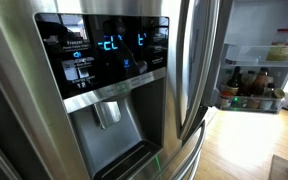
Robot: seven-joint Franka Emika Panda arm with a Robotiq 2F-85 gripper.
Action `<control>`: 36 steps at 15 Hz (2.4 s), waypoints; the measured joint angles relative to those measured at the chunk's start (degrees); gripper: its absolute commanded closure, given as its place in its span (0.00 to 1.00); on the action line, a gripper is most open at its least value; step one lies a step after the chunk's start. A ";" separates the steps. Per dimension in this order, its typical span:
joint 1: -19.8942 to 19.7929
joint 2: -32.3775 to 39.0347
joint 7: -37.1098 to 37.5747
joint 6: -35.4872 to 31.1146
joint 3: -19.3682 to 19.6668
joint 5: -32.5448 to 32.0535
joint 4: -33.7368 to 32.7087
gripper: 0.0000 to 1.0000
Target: Remove the green bottle from top fridge door shelf and place it on the middle fridge door shelf
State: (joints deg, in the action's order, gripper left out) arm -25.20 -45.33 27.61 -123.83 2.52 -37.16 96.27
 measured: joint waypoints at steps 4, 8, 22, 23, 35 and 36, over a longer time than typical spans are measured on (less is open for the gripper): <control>0.31 -0.73 -1.57 0.41 -0.37 1.36 -0.03 0.67; 2.55 -1.73 -3.88 1.23 -1.08 6.33 -0.03 0.67; 10.45 -3.50 -19.03 20.53 -4.39 16.35 0.29 0.67; 10.76 -3.51 -20.52 22.05 -4.68 16.22 0.82 0.67; 16.92 -9.47 -31.99 16.63 -5.32 6.92 21.06 0.67; 17.14 -10.31 -32.14 14.91 -5.01 6.08 23.12 0.67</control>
State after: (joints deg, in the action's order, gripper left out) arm -8.06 -55.65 -4.53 -108.92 -2.48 -31.08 119.40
